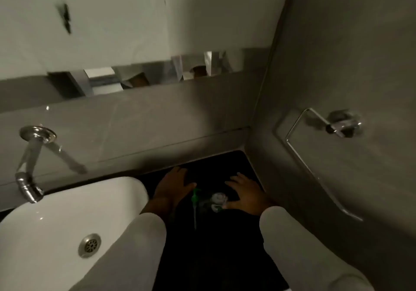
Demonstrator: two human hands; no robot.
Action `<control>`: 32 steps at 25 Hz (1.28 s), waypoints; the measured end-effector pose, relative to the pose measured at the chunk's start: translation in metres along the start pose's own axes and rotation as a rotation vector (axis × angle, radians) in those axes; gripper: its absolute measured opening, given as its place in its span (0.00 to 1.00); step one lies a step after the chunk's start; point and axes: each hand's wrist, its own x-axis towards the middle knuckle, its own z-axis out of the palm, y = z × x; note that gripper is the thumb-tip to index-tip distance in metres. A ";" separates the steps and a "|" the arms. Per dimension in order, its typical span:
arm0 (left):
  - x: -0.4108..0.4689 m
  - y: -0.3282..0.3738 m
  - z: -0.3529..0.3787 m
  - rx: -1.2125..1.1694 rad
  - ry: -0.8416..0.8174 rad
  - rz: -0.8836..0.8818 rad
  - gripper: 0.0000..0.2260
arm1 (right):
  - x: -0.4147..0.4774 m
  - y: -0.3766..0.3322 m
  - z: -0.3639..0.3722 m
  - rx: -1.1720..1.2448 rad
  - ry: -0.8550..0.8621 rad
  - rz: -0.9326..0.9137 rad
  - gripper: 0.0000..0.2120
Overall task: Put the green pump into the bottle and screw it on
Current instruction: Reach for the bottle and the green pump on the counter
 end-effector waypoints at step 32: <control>0.030 0.063 0.003 -0.623 0.452 0.003 0.14 | 0.070 0.015 0.028 0.271 -0.001 0.143 0.22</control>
